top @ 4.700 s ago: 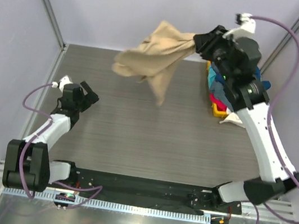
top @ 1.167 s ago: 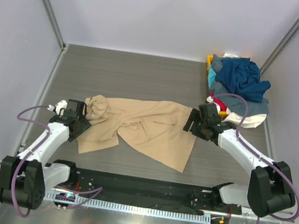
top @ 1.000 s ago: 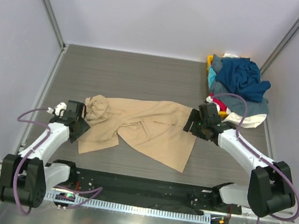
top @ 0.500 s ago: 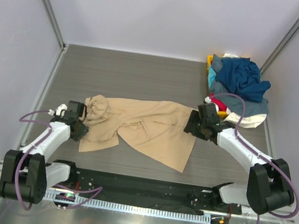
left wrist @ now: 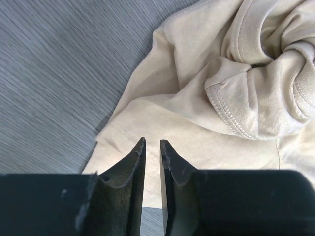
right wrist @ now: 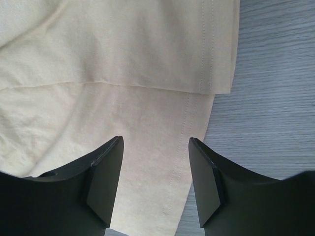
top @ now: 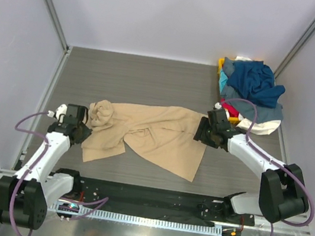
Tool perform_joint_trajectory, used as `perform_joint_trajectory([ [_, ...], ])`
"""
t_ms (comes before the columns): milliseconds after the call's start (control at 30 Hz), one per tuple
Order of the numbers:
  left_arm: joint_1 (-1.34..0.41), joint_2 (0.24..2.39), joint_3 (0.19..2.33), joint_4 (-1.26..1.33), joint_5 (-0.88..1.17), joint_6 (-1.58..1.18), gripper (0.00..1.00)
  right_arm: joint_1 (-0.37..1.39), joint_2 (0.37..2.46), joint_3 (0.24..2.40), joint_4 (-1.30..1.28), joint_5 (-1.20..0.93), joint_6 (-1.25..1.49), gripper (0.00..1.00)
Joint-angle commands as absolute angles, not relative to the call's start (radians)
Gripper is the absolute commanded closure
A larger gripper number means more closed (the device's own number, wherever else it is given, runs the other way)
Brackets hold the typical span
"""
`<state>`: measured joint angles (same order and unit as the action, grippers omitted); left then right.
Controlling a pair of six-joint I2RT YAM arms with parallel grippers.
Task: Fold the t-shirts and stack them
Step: Flatten the tshirt out
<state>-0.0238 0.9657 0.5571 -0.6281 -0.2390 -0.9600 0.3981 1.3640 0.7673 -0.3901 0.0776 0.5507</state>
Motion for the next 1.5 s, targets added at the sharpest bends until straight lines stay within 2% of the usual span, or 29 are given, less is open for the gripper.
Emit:
perform_joint_trajectory([
  [0, -0.020, 0.972, 0.545, -0.597, -0.196, -0.942, 0.82, 0.399, 1.367, 0.793, -0.377, 0.069, 0.548, 0.39],
  [67, -0.020, 0.973, 0.540, -0.601, -0.186, -0.934, 0.75, 0.399, 1.364, 0.792, -0.379, 0.068, 0.549, 0.38],
  [100, -0.020, 0.971, 0.538, -0.610, -0.201, -0.937, 0.61, 0.399, 1.364, 0.788, -0.379, 0.060, 0.549, 0.38],
  [200, -0.020, 0.962, 0.515, -0.643, -0.260, -0.946, 0.37, 0.397, 1.361, 0.775, -0.377, 0.055, 0.554, 0.37],
  [333, -0.020, 1.026, 0.499, -0.621, -0.232, -0.963, 0.34, 0.399, 1.365, 0.759, -0.367, 0.057, 0.555, 0.37],
  [467, -0.020, 1.086, 0.479, -0.566, -0.218, -0.976, 0.37, 0.400, 1.364, 0.756, -0.367, 0.054, 0.549, 0.37],
  [767, -0.020, 1.077, 0.515, -0.549, -0.235, -0.960, 0.60, 0.399, 1.359, 0.750, -0.371, 0.069, 0.543, 0.38],
  [1233, -0.020, 1.005, 0.538, -0.598, -0.224, -0.946, 0.65, 0.399, 1.376, 0.761, -0.371, 0.071, 0.540, 0.38],
  [1333, -0.020, 1.009, 0.537, -0.594, -0.221, -0.945, 0.73, 0.399, 1.379, 0.759, -0.371, 0.069, 0.541, 0.39],
  [1433, -0.020, 1.019, 0.531, -0.569, -0.203, -0.937, 0.88, 0.397, 1.378, 0.758, -0.371, 0.071, 0.543, 0.39],
  [1467, -0.020, 1.026, 0.528, -0.563, -0.189, -0.936, 1.00, 0.399, 1.373, 0.758, -0.371, 0.072, 0.542, 0.39],
])
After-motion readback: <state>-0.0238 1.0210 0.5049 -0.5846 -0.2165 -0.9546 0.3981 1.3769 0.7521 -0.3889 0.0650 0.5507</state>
